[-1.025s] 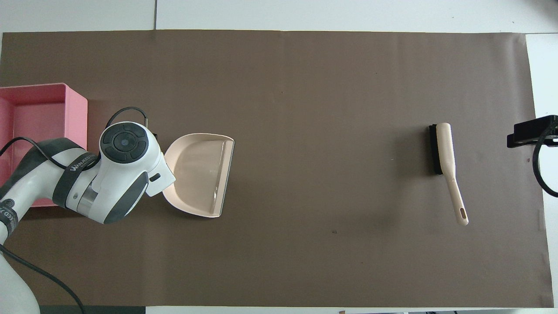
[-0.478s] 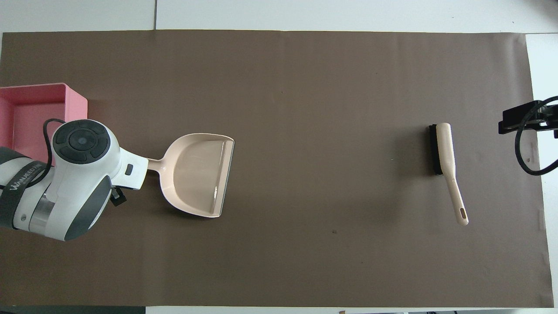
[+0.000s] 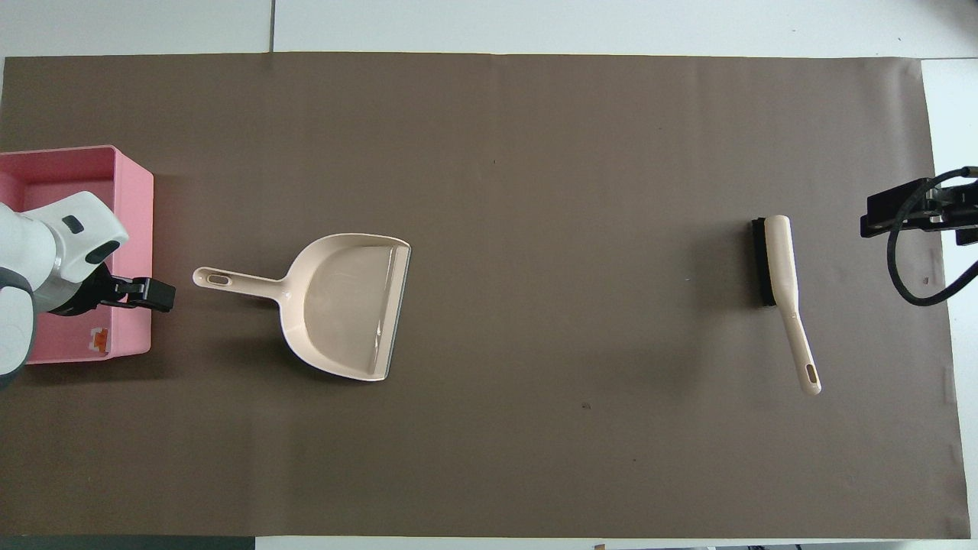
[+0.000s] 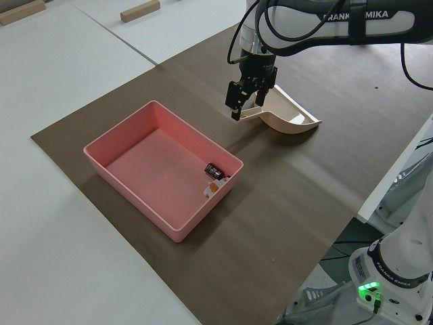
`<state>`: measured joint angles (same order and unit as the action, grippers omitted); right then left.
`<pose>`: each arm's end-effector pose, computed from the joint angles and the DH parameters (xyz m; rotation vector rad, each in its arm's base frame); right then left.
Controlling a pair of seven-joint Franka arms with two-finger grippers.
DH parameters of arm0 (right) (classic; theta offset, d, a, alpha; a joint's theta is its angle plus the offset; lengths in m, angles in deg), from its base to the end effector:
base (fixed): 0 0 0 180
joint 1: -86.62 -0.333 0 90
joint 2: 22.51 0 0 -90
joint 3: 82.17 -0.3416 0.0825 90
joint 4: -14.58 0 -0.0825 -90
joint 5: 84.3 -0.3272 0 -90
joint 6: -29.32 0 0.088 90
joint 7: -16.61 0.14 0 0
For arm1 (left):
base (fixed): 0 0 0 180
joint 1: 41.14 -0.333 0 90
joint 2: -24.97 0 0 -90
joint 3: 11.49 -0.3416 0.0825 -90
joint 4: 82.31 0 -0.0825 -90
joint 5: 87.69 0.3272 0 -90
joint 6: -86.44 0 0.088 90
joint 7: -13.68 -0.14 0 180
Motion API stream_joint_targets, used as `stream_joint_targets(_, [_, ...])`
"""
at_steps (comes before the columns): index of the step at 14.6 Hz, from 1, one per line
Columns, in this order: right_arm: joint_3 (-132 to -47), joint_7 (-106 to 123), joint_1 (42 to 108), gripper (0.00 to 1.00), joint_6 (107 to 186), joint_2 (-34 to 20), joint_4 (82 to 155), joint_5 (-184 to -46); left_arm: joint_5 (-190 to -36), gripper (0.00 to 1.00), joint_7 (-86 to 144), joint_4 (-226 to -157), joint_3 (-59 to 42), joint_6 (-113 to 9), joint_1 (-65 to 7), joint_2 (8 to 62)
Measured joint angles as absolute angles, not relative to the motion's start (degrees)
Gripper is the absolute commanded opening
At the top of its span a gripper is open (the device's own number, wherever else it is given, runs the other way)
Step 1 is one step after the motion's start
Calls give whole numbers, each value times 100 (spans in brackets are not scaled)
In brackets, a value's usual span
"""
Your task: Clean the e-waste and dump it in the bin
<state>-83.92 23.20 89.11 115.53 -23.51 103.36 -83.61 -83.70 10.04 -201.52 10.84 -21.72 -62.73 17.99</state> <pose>0.4844 -0.0079 0.6287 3.1209 -0.2009 -0.0418 0.4538 -0.0044 0.4851 -3.0262 0.1459 0.1268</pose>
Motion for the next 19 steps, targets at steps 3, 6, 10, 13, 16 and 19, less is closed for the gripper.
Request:
stream_joint_targets(3, [-8474, 2412, 8909, 100, 11595, -2355, 10376, -8365, -8434, 98, 1099, -19842, 1089, -2166, -6329, 1800])
stream_joint_targets(6, [-8482, 2414, 8909, 100, 11448, -2371, 10377, -8365, -8588, 98, 1138, -19509, 1093, -2106, -6329, 1806])
stream_joint_targets(10, [-8482, 2423, 8909, 100, 11438, -2391, 10386, -8366, -8675, 98, 1146, -18542, 296, -1289, -5751, 1904])
stream_joint_targets(13, [-8482, 2427, 8909, 100, 11438, -2399, 10393, -8366, -8774, 98, 1138, -17839, -549, -726, -4978, 2115])
stream_joint_targets(16, [-8481, 2624, 8909, 100, 11528, -2399, 10420, -8365, -8779, 98, 1141, -17444, -1188, -405, -4403, 2281])
stream_joint_targets(19, [-8474, 2711, 8921, 100, 11533, -2400, 10428, -8365, -8789, 98, 1141, -17245, -1306, -191, -4351, 2344])
